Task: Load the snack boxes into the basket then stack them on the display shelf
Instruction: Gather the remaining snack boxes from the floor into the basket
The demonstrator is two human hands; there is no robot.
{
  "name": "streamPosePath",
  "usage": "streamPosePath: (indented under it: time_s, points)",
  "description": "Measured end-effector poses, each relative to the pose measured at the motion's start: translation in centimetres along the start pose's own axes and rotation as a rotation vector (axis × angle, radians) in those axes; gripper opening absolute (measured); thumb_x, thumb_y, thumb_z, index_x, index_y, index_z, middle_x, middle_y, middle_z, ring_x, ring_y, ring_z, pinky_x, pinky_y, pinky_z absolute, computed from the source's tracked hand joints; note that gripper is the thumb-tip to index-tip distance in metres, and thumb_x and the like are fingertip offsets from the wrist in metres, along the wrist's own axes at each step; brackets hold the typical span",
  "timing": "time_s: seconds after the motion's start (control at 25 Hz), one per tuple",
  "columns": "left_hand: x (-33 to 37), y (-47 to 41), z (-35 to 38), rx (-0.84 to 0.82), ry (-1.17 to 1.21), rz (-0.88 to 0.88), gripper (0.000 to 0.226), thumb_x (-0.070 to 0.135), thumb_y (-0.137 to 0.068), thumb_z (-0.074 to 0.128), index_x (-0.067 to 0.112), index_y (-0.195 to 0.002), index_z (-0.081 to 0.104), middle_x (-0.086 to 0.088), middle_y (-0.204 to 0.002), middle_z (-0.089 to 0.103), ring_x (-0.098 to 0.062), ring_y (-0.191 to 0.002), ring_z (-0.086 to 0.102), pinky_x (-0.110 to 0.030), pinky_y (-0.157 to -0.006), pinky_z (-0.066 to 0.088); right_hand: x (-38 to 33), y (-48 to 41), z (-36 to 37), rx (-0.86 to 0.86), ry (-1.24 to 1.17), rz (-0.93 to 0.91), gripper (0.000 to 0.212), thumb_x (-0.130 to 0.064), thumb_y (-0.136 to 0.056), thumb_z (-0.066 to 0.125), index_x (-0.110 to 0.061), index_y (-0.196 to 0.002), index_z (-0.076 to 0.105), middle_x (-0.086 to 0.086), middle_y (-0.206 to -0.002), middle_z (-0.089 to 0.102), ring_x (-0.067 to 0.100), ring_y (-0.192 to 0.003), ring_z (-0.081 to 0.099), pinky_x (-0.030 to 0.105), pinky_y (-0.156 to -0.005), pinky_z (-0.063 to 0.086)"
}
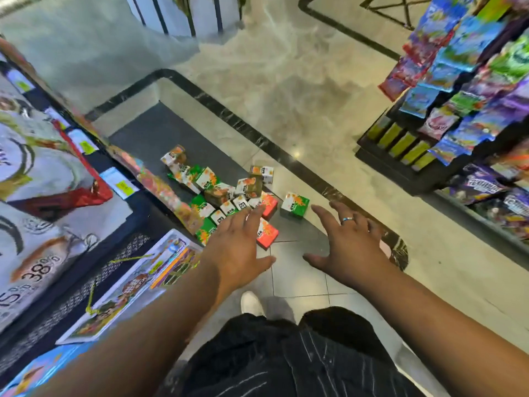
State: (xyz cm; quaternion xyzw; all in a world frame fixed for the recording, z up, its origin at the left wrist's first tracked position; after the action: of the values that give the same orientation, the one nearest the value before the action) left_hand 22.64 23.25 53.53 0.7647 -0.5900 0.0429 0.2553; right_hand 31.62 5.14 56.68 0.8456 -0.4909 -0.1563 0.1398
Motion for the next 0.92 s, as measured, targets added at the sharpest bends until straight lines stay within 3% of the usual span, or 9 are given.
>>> streamPosePath:
  time_s: [0.32,0.6,0.72,0.8,0.92]
  points:
    - [-1.2,-16.1,1.3,-0.033,0.045,-0.119,0.091,0.057,-0.084,0.063,0.021,-0.154,0.017,-0.01,-0.155,0.031,-0.029,-0.141,0.031,-0.042,-0.115,0.03,4.8,-17.6,1.1,-0.106,0.022,-0.015,0.094,-0.062,-0.08,0.064,-0.036,-0.153,0.012,0.006,-0.16,0.016,0.034,-0.142,0.023,0.048,-0.114,0.021]
    - [-1.8,-27.1,5.9,-0.113,0.448,-0.635,0.082,0.044,-0.086,0.069,0.016,-0.151,0.026,-0.014,-0.149,0.034,-0.034,-0.137,0.037,-0.041,-0.109,0.034,9.9,-34.4,3.9,-0.338,-0.04,-0.073,0.095,-0.061,-0.08,0.066,-0.024,-0.153,0.018,0.012,-0.154,0.03,0.039,-0.139,0.029,0.049,-0.109,0.03]
    - [-3.6,-31.5,9.7,-0.125,0.569,-0.778,0.065,0.034,-0.089,0.066,0.01,-0.143,0.037,-0.013,-0.144,0.04,-0.034,-0.134,0.039,-0.039,-0.107,0.035,11.4,-40.7,7.6,-0.388,-0.045,-0.081,0.094,-0.057,-0.078,0.07,-0.023,-0.152,0.022,0.014,-0.15,0.034,0.039,-0.136,0.032,0.049,-0.108,0.032]
    - [-6.0,-34.0,13.5,-0.107,0.633,-0.885,0.067,0.034,-0.087,0.07,0.012,-0.142,0.039,-0.014,-0.141,0.043,-0.033,-0.133,0.041,-0.036,-0.105,0.038,12.1,-44.9,11.2,-0.427,-0.024,-0.085,0.097,-0.057,-0.076,0.072,-0.021,-0.152,0.022,0.016,-0.15,0.035,0.039,-0.136,0.033,0.048,-0.108,0.034]
    - [-10.2,-38.0,22.5,-0.062,0.848,-1.055,0.068,0.028,-0.088,0.071,0.014,-0.145,0.037,-0.004,-0.128,0.047,-0.021,-0.121,0.048,-0.022,-0.084,0.034,13.8,-51.0,19.3,-0.461,-0.056,-0.016,0.103,-0.056,-0.073,0.076,-0.02,-0.152,0.021,0.018,-0.149,0.034,0.04,-0.137,0.033,0.049,-0.108,0.034]
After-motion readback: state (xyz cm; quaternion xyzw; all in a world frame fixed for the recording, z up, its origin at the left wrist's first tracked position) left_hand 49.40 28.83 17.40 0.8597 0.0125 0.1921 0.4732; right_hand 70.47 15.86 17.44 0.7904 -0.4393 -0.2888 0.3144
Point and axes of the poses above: each hand's wrist, its own y-axis away from the middle knuckle, its own z-axis out of the palm, x = y × z, the point moved 4 cm from there along -y, towards the middle knuckle
